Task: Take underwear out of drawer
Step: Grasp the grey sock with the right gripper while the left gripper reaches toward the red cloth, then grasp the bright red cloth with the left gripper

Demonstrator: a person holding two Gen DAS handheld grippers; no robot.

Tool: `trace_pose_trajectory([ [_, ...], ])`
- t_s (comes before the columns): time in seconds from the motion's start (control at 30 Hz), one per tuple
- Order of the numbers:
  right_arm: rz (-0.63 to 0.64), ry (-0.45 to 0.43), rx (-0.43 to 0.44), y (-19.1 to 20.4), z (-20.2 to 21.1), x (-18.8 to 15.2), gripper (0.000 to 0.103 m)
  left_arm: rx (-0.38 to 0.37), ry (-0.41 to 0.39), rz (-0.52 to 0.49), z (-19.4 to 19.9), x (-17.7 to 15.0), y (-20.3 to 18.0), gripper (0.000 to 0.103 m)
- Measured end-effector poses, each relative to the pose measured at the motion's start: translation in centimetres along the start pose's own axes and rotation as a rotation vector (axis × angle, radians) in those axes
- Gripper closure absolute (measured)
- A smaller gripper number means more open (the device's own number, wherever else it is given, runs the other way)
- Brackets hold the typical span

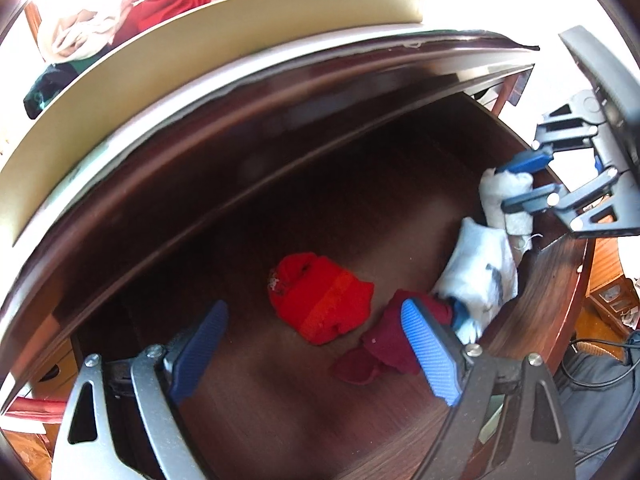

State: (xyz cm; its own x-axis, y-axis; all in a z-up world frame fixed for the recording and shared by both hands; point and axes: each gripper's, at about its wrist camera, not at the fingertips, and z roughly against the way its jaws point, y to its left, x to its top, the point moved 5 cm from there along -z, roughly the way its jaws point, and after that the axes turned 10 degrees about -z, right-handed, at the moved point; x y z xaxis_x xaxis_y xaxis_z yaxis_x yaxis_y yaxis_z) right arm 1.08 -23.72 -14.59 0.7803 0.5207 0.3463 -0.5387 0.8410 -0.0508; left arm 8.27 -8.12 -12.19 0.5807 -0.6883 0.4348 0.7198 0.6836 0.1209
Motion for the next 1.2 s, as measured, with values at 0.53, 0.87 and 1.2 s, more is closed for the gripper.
trace_pose_trajectory([
  [0.53,-0.183,-0.163,0.088,-2.5,3.8,-1.0,0.076,0.007,0.096,-0.062,-3.6,1.5,-0.8,0.015],
  [0.87,-0.24,-0.238,0.124,-2.9,5.4,-0.9,0.076,-0.003,0.173,-0.111,-6.3,2.4,-1.9,0.022],
  [1.2,-0.277,-0.279,0.184,-1.2,4.1,0.3,0.076,-0.004,0.207,-0.15,-7.2,2.3,-2.7,0.053],
])
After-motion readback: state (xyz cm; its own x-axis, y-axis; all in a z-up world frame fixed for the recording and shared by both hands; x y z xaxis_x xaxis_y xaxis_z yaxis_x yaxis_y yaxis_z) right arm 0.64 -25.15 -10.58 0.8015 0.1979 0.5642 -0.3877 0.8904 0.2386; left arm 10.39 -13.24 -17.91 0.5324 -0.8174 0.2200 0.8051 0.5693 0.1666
